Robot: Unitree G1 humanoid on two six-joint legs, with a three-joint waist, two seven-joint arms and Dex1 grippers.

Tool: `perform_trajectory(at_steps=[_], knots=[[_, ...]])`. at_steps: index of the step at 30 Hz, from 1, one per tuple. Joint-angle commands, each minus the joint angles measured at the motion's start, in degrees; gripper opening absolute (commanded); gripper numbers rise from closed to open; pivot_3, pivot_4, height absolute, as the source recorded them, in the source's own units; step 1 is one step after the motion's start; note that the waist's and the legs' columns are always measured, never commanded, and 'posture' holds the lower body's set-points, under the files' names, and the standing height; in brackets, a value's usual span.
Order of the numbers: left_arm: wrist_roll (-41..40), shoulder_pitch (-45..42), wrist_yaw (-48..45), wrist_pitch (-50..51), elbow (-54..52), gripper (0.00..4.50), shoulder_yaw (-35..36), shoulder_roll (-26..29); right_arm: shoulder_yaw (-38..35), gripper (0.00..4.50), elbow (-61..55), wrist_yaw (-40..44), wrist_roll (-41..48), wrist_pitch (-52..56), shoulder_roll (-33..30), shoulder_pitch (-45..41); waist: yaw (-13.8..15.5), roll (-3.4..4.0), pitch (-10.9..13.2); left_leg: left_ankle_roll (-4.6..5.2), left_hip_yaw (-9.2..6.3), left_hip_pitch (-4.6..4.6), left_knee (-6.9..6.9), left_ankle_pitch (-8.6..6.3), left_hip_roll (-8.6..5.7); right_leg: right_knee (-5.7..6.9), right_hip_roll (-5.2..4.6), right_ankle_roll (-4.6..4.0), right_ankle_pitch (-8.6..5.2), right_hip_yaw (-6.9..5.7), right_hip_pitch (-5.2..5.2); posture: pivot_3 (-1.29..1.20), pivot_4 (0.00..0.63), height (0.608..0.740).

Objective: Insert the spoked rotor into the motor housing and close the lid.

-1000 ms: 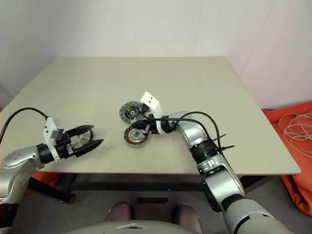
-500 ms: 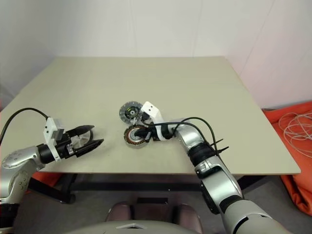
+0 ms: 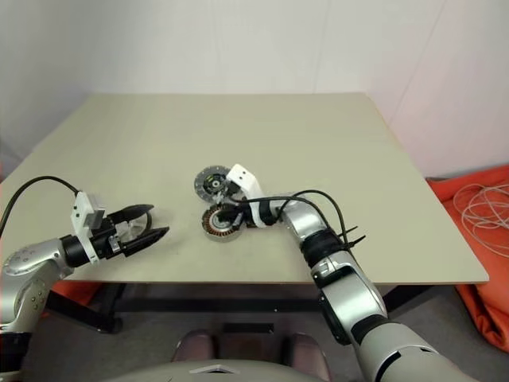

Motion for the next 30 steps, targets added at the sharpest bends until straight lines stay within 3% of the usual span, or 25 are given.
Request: perform_trajectory(at_steps=[1,16,23,30], knots=[[-0.9,-0.2,0.3,-0.3,-1.9,4.5,0.7,0.2,-3.2,0.02,-4.2,1.5,3.2,1.4,-0.8,-1.1,0.1,-0.01,0.0,0.0,0.0,-0.01,0.0,0.0,0.0,0.0,0.0,0.0,0.0,0.0,0.01,0.0,0.0,0.74],[-0.9,-0.4,0.5,-0.3,-1.9,4.5,0.4,-0.1,2.8,0.02,-2.9,3.3,-2.5,-0.6,-3.3,1.5,0.0,-0.01,0.0,0.0,0.0,0.04,-0.01,0.0,0.01,0.0,0.01,0.01,-0.01,-0.01,0.03,0.0,0.0,0.74],[-1.9,0.4,3.2,2.2,-2.8,4.5,1.4,-0.5,0.2,0.02,-4.7,2.7,0.0,0.9,-2.6,0.0,0.0,-0.01,0.0,-0.01,0.01,0.05,0.0,0.0,0.01,0.0,0.0,0.01,-0.01,0.0,0.01,0.0,0.0,0.74],[-9.9,1.0,13.5,11.6,-5.8,4.5,7.8,-3.8,-2.8,0.02,-9.5,1.8,1.7,1.1,-4.1,-1.0,0.0,-0.01,0.0,0.0,0.0,-0.04,0.01,0.0,0.01,0.02,0.01,-0.07,0.04,-0.01,-0.04,0.0,0.0,0.74]])
